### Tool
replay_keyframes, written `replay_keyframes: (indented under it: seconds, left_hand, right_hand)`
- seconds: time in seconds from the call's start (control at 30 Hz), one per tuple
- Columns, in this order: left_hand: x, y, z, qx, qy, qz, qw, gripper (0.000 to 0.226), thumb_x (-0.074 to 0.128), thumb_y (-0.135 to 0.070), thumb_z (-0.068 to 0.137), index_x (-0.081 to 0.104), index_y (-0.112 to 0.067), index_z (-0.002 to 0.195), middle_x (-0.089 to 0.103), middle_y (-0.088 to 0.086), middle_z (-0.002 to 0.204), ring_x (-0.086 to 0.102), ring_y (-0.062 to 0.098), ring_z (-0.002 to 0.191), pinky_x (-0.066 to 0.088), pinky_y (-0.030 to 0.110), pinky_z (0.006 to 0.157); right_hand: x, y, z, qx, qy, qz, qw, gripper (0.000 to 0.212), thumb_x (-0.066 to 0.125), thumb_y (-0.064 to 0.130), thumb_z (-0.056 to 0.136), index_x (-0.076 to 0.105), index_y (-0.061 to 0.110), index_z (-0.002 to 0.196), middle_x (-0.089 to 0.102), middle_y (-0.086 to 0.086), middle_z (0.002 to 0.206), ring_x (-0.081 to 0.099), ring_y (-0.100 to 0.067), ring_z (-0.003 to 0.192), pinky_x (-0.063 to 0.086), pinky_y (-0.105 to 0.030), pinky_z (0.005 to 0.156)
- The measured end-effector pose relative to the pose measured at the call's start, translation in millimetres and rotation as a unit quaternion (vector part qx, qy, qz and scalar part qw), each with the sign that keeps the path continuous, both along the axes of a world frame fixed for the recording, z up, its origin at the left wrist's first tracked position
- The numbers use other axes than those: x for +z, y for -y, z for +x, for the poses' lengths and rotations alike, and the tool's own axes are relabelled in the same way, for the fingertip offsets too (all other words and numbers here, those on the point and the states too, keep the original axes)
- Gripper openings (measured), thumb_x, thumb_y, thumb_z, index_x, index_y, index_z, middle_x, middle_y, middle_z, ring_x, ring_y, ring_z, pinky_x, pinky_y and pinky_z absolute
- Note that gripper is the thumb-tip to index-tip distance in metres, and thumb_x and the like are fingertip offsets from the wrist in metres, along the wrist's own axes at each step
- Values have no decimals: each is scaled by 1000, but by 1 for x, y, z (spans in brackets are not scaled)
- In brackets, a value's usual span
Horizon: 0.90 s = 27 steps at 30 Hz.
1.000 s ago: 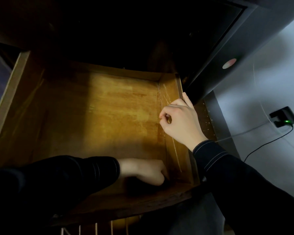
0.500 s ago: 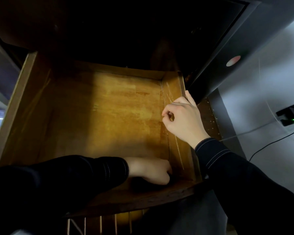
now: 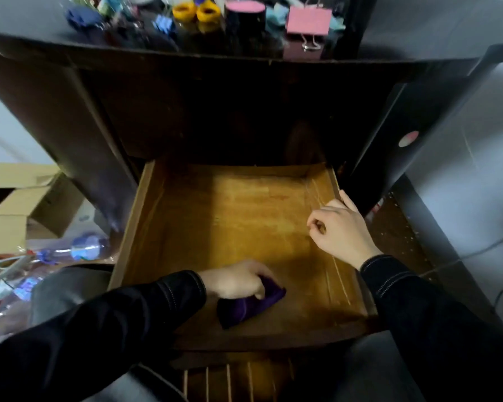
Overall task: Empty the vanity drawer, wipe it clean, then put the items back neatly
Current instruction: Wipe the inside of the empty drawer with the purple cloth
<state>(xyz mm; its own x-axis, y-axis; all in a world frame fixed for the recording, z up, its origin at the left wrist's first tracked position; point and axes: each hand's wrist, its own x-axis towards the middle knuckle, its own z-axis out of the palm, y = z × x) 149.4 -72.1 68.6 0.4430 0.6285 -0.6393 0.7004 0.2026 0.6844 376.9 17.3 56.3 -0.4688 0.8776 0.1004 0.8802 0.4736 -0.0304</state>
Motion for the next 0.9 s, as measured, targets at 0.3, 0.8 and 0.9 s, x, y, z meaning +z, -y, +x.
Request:
replay_keyframes:
  seconds: [0.3, 0.8, 0.9]
  left_hand:
    - [34, 5, -66, 333, 259, 72, 904, 43, 61, -11, 72, 75, -23, 111, 74, 14, 106, 70, 29, 93, 54, 34, 75]
    - [22, -10, -174, 459, -79, 430, 773, 20, 64, -14, 90, 66, -30, 102, 61, -2, 106, 63, 15, 97, 52, 35, 87]
    - [10, -34, -194, 471, -120, 356, 798, 23, 58, -28, 96, 60, -15, 115, 59, 6, 114, 60, 23, 105, 49, 45, 95]
  right_hand:
    - [41, 45, -51, -12, -242, -311, 919, 56, 60, 60, 91, 41, 47, 142, 49, 21, 129, 50, -1, 121, 42, -26, 97]
    - [-26, 41, -195, -193, -592, -506, 596, 24, 74, 28, 91, 63, 29, 113, 71, -4, 106, 70, -24, 93, 55, -26, 58]
    - [-36, 23, -209, -253, -625, -517, 528, 35, 76, 27, 90, 58, 20, 119, 65, -13, 110, 68, -32, 93, 57, -31, 55]
